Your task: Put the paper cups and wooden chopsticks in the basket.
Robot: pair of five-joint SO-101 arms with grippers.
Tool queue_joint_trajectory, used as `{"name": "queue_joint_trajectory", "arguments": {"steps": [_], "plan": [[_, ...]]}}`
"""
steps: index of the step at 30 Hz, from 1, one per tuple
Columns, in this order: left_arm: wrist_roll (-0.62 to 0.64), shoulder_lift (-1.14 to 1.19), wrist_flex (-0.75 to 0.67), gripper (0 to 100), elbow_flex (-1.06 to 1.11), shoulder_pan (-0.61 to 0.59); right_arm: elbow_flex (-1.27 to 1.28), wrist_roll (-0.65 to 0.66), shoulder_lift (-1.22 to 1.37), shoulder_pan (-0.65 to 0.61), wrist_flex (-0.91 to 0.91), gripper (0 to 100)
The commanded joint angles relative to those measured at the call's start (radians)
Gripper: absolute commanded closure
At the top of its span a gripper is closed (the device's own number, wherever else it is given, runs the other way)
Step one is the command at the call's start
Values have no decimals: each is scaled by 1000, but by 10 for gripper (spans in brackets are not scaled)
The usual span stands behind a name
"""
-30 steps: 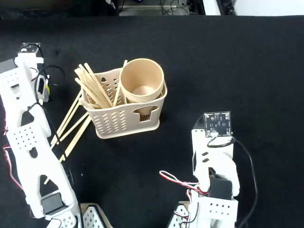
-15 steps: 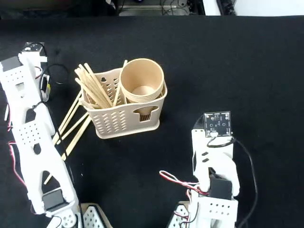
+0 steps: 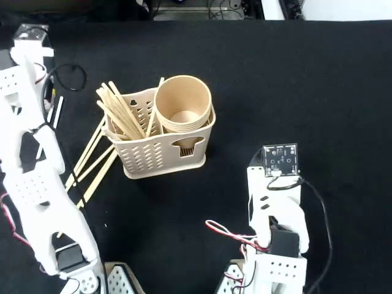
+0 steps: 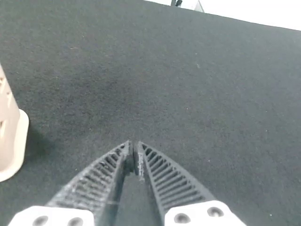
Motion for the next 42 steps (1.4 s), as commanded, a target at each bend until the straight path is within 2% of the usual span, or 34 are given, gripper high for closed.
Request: {"name": "queue_joint_trajectory", "arguments": {"steps": [1, 5, 10, 19, 23, 28, 34, 37, 39, 42], "plan": [[2, -101, -103, 971, 120, -15, -4, 2, -65, -5, -12, 977], [-72, -40, -244, 960, 239, -56, -4, 2, -65, -5, -12, 977], [-104, 106, -351, 848, 243, -111, -4, 2, -65, -5, -12, 977], [-104, 402, -351, 859, 16, -140, -4, 2, -65, -5, -12, 977], [-103, 485, -351, 981, -39, -131, -4, 2, -65, -5, -12, 977], [-101, 509, -249, 971, -133, -130, -4, 2, -65, -5, -12, 977], [-72, 505, 6, 971, -424, -117, -4, 2, -65, -5, -12, 977], [32, 497, 15, 972, -532, -124, -4, 2, -65, -5, -12, 977], [86, 446, 15, 973, -532, -125, -4, 2, -65, -5, -12, 977], [158, 322, 15, 973, -374, -124, -4, 2, -65, -5, -12, 977]]}}
